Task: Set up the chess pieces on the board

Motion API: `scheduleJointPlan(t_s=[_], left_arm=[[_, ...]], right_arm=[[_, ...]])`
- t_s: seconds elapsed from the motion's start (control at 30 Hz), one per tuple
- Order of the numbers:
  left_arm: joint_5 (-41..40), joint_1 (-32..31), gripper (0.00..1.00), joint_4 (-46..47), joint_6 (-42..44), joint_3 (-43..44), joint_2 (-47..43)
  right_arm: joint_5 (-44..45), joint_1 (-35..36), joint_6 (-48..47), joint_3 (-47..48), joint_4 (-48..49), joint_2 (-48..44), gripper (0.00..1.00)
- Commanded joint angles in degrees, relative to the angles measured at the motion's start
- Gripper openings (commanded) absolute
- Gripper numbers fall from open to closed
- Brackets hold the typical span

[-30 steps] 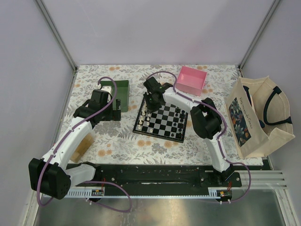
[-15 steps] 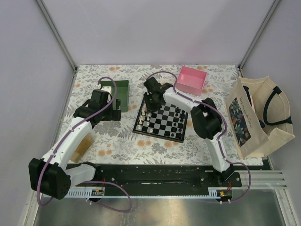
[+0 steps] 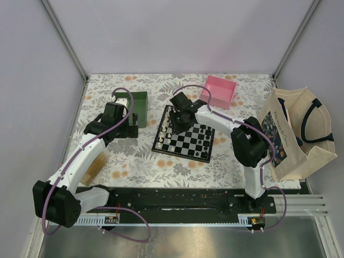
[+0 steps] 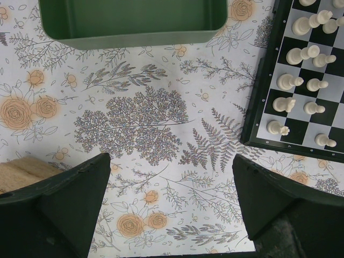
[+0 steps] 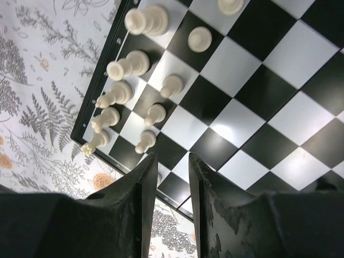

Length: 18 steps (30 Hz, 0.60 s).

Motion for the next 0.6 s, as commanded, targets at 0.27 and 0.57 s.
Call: scheduleJointPlan(t_s=[0.27,0.57], left_arm=[[0.67,0.21,0.99,1.07,0.53,1.1,-0.3],[0.76,0.21,0.99,1.16,0.53,1.1,-0.3]], right_arm=[[-2.98,5.52,1.47,-3.31,1.4,-2.48,0.4],[-2.28,6.49,1.3,-5.07,-0.44,-2.48,0.4]])
